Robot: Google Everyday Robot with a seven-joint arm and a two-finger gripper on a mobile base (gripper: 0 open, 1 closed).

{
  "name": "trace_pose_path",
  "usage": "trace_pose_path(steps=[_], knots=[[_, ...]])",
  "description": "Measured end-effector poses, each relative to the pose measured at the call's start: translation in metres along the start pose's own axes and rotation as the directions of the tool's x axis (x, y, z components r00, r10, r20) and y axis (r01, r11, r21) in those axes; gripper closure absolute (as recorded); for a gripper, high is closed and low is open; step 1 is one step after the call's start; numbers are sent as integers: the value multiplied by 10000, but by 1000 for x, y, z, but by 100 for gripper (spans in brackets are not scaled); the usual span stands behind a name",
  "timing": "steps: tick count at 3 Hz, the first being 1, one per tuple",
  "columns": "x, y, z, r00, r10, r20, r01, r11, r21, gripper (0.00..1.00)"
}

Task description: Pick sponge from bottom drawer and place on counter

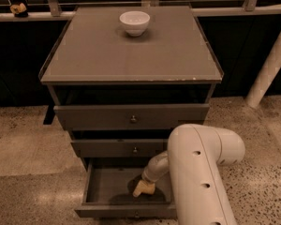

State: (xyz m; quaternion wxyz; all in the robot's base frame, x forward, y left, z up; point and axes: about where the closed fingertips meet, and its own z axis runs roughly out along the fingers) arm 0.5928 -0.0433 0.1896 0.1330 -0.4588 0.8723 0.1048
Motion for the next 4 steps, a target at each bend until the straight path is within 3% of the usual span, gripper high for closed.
trace_pose_path(steps=[2,4], knots=[[-3,-6,5,10000,-46,-78,47,9998,167,0],[-7,-21,40,9997,-203,-100,206,9995,243,0]])
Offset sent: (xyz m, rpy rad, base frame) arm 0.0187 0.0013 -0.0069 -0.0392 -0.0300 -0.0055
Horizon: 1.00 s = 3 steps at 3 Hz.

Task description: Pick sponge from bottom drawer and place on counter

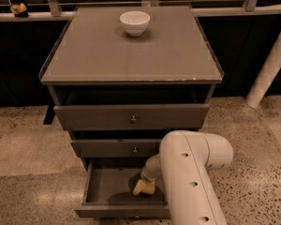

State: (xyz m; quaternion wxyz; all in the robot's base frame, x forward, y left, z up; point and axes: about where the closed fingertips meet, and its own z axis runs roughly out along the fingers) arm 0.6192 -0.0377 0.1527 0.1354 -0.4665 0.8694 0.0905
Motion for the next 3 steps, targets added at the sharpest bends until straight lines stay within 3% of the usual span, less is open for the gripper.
trace_pose_path(steps=[2,3], knots=[[22,-5,-15,9997,221,39,-222,9994,283,0],[29,5,-24,9999,-8,-107,10,9997,238,0]])
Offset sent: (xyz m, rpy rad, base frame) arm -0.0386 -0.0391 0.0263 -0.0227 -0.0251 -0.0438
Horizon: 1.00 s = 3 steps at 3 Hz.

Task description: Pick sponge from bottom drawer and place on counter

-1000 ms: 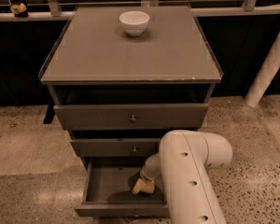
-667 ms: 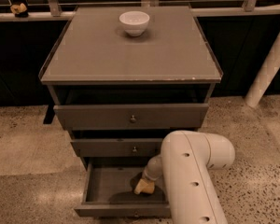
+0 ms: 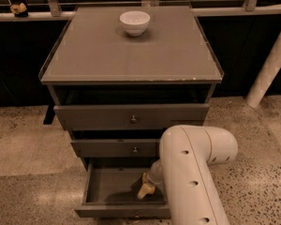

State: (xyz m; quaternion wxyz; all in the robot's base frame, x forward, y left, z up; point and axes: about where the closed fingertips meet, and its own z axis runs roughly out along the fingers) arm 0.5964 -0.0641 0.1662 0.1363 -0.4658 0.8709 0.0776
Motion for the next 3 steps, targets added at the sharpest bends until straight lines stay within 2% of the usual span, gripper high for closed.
trace_pose_path(steps=[1,2,3], knots=[[-2,16,15,9994,-270,-207,263,9991,-346,0],[0,42,52,9962,-603,-625,530,9922,-1129,0],[0,42,52,9962,-603,-625,530,9922,-1130,0]])
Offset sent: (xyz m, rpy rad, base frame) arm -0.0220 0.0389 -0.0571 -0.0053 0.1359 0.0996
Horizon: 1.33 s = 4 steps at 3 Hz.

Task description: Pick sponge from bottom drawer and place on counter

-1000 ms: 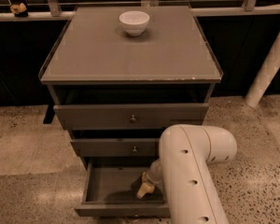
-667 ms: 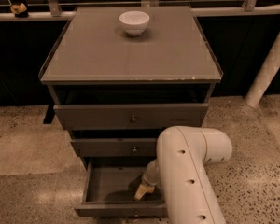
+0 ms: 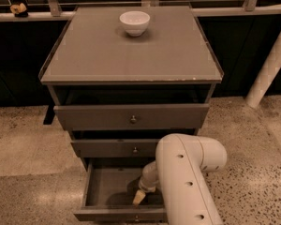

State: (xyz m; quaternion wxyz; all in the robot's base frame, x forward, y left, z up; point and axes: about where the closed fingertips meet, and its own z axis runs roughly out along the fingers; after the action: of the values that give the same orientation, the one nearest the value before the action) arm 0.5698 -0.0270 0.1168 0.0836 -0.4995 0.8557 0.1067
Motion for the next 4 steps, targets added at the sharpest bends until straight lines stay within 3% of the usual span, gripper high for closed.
trace_pose_path(steps=[1,4], knots=[[0,0,0,10000,0,0,0,10000,0,19],[0,0,0,10000,0,-1,0,10000,-1,88]])
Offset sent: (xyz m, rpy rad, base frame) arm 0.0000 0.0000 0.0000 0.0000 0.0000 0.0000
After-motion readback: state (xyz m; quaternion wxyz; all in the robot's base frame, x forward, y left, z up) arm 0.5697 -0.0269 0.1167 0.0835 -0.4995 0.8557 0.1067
